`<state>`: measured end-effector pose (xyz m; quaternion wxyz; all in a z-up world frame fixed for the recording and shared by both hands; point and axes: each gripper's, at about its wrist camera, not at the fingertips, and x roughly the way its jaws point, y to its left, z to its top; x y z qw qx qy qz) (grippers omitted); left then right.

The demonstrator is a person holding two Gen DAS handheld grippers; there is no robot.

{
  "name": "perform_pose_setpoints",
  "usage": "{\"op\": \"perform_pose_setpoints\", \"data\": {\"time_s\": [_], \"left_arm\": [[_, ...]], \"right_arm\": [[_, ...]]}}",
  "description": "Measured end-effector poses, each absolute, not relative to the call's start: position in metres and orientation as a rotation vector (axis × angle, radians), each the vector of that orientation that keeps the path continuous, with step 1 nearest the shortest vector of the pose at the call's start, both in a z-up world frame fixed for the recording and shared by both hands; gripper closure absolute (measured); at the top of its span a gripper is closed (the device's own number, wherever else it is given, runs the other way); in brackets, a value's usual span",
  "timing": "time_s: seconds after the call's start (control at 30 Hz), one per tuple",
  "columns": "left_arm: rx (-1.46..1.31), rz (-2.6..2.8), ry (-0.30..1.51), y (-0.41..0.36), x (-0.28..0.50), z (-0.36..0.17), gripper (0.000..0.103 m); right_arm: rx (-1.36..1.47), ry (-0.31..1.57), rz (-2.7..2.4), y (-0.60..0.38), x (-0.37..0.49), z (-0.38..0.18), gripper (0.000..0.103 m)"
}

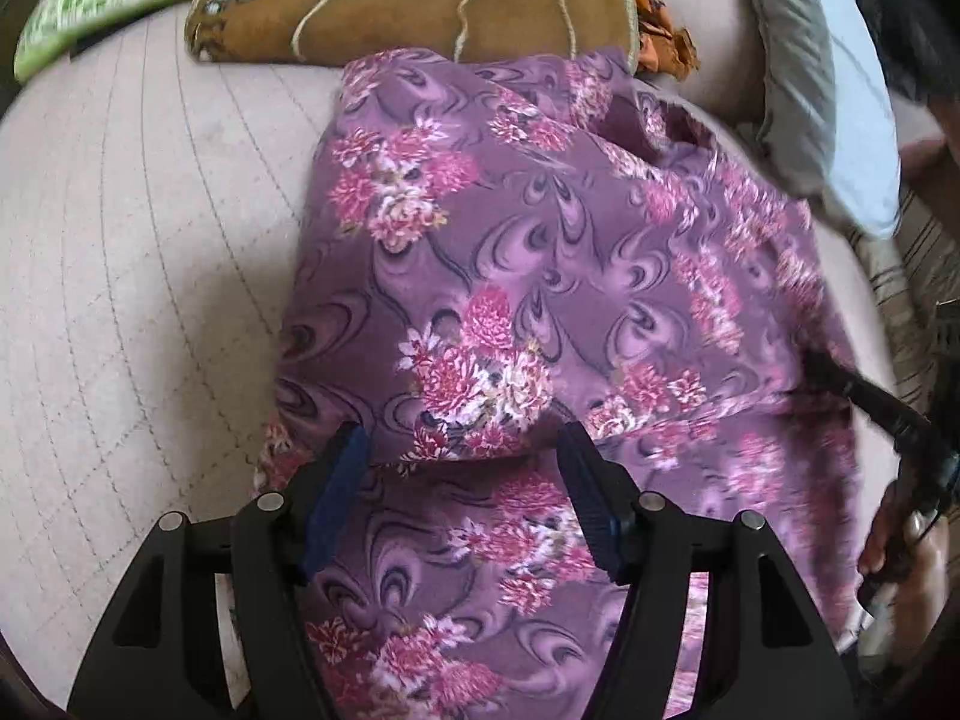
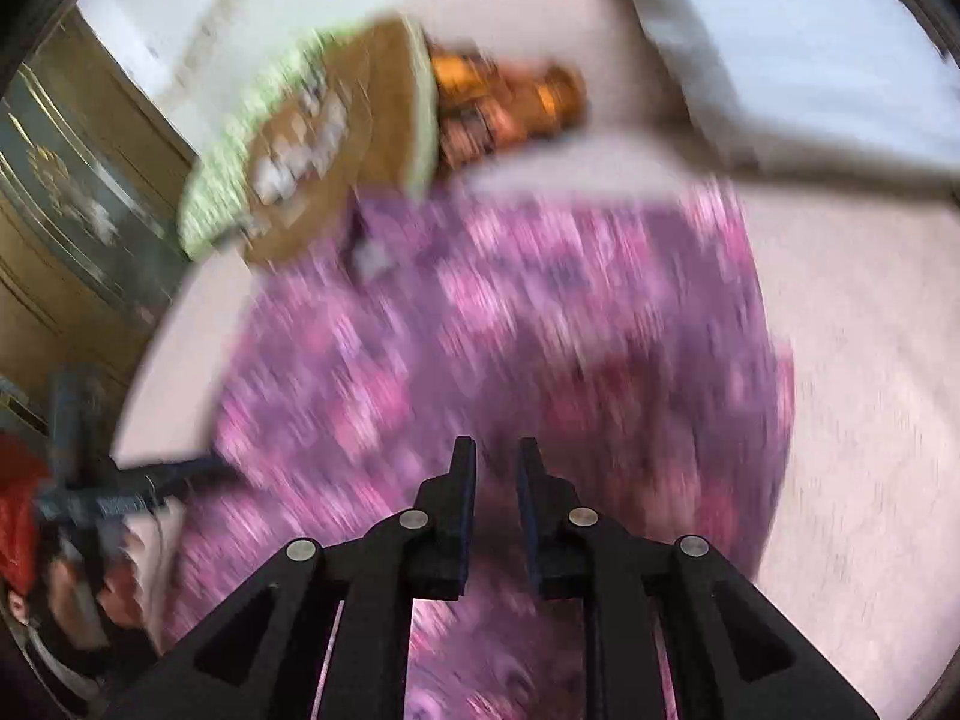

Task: Fold small clothes
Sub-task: 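Release the fold with the right tool and pat the shirt flat with both tools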

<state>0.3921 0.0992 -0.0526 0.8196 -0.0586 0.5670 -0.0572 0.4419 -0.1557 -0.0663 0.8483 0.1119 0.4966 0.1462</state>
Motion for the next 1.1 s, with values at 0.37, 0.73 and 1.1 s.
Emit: {"op": "perform_pose_setpoints", "data": {"time_s": [0.37, 0.73, 1.1], "left_arm": [[-0.060, -0.184, 1.285, 0.083, 0.329, -0.043, 0.035], [-0.157, -0.177, 1.349, 0.110, 0.241, -0.028, 0.035], [-0.204, -0.098, 1.392, 0.149, 0.198, -0.016, 0.035]], "right_arm": [[0.242, 0.998, 0.235, -0.157, 0.353, -0.024, 0.057], [0.256, 1.025, 0.099, -0.205, 0.232, -0.012, 0.055], [0.376, 1.012, -0.001, -0.257, 0.157, -0.021, 0.052]]}}
